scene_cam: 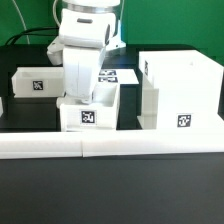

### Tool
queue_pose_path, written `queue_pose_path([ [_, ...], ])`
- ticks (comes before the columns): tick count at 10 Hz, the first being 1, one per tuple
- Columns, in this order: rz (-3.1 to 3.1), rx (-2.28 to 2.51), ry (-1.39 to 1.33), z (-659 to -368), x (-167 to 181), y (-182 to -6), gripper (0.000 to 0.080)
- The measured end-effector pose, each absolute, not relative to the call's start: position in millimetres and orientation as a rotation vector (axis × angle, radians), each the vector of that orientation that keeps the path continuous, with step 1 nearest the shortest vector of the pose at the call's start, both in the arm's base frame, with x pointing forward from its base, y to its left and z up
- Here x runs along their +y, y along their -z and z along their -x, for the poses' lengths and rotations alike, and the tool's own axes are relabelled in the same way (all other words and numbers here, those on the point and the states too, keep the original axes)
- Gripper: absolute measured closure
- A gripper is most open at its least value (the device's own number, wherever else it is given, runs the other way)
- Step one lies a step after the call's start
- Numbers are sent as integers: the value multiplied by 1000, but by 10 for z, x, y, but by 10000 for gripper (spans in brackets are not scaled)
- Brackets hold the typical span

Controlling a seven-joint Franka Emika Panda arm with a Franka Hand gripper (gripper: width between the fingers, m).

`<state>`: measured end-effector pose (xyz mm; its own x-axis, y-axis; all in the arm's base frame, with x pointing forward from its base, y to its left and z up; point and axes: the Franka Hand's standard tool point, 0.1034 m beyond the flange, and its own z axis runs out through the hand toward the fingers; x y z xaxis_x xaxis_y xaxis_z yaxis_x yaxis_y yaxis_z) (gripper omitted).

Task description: Assemble drawer

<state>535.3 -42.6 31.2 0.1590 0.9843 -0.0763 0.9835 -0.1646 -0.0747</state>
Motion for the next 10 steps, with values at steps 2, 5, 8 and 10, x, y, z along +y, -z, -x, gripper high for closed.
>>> queue_pose_path([
  [2, 2383, -2037, -159, -5366, -397, -294, 758],
  [5, 2392, -2055, -132, -5388, -382, -276, 758],
  [8, 2410, -2064, -94, -5432, -274, -255, 758],
  [10, 2437, -2053, -68, -5449, -279, -253, 758],
])
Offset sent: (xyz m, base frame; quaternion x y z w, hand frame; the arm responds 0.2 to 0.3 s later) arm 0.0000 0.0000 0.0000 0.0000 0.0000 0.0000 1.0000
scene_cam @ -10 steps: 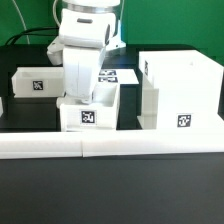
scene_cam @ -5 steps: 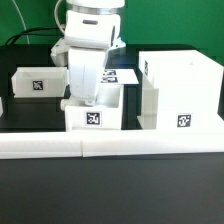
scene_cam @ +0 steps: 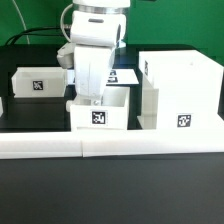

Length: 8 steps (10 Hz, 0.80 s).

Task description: Assemble drawer

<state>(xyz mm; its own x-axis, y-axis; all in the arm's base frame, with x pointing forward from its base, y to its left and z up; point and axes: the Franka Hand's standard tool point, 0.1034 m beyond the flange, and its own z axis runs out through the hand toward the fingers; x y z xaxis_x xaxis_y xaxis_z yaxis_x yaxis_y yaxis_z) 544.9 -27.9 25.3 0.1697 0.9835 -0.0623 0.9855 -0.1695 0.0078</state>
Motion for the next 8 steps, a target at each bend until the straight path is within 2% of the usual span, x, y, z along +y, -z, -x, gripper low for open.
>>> queue_pose_path([
  [8, -2339, 2028, 78, -5446, -222, -214, 758],
])
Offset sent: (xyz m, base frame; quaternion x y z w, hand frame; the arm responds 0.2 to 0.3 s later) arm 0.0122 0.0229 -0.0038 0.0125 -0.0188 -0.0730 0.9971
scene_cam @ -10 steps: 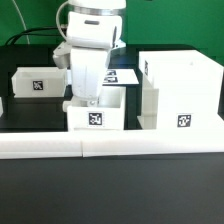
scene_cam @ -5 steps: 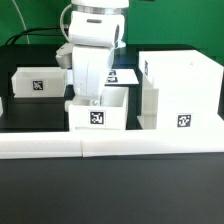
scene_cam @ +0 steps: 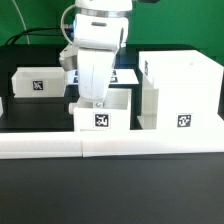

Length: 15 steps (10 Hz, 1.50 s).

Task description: Assemble drawer

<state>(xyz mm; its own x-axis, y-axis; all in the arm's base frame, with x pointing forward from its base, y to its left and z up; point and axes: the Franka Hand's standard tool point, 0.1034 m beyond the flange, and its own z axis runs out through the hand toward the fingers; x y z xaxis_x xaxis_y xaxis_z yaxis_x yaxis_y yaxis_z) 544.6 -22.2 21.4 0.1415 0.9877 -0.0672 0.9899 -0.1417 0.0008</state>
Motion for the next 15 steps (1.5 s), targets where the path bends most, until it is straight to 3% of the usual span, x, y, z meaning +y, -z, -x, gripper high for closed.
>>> queue_pose_path([
  [15, -2236, 2176, 144, -5515, -27, -215, 758],
])
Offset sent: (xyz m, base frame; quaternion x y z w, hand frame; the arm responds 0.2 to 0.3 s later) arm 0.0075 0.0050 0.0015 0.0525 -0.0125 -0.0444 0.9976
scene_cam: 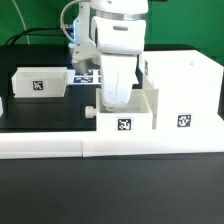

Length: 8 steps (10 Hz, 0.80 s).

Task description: Assemble drawer

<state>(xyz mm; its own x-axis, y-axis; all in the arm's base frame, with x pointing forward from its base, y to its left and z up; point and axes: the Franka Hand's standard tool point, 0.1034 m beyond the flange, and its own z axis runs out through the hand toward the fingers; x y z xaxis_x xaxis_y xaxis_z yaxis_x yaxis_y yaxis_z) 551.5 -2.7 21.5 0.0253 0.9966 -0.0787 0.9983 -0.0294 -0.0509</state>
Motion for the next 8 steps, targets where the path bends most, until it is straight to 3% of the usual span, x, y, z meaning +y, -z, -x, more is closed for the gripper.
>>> queue_pose_path([
  [8, -2232, 2167, 115, -5512, -10, -193, 758],
])
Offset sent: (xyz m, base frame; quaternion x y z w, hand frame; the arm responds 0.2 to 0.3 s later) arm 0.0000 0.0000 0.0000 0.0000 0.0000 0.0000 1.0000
